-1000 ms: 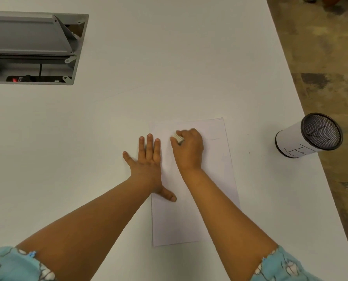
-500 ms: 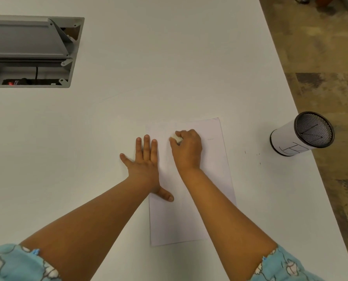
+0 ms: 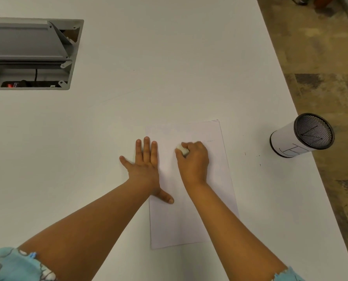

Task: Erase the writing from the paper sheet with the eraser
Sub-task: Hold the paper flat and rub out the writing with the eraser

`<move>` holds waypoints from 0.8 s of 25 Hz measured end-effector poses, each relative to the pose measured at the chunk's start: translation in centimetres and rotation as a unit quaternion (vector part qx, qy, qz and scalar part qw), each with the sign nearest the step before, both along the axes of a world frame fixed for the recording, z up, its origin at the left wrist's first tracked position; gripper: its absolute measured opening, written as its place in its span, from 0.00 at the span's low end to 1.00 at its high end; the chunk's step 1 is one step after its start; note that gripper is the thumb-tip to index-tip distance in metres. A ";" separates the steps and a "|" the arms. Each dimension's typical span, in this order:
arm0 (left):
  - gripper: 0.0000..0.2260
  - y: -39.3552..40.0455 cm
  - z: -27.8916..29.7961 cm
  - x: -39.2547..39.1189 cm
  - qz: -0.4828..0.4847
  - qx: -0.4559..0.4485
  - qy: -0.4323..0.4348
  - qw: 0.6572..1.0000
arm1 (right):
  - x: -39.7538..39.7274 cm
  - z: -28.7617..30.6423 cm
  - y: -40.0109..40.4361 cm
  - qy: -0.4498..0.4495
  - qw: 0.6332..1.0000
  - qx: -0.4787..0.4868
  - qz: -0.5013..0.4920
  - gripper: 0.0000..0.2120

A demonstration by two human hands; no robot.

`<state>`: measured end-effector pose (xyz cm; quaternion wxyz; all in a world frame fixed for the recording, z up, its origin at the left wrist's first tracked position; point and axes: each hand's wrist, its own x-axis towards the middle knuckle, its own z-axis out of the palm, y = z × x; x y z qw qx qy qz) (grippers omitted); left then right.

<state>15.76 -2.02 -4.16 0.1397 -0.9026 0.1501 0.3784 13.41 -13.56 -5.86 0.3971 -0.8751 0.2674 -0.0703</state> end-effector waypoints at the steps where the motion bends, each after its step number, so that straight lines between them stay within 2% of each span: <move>1: 0.70 0.0 0.0 0.0 0.000 -0.001 0.001 1.000 | -1.0 -0.1 0.1 -0.005 1.000 0.004 -0.002 0.11; 7: 0.70 -0.2 0.0 0.0 0.012 -0.005 -0.001 1.000 | 3.5 0.0 -1.0 0.001 1.000 -0.005 0.018 0.12; 12: 0.70 -0.3 0.1 0.1 0.005 -0.018 -0.002 1.000 | -0.6 -1.3 -2.3 -0.068 0.997 -0.012 0.026 0.12; 15: 0.70 -0.2 -0.1 0.1 0.006 -0.030 -0.006 1.000 | -0.5 -1.3 -2.5 -0.062 0.998 0.008 -0.006 0.14; 17: 0.69 0.4 -0.5 0.0 0.008 -0.064 -0.011 0.998 | -0.3 -1.3 -2.2 -0.056 0.998 -0.016 0.005 0.15; 20: 0.61 2.3 -2.1 -0.2 0.010 -0.186 -0.071 0.980 | -0.2 -1.5 -2.1 -0.060 0.997 -0.042 0.012 0.14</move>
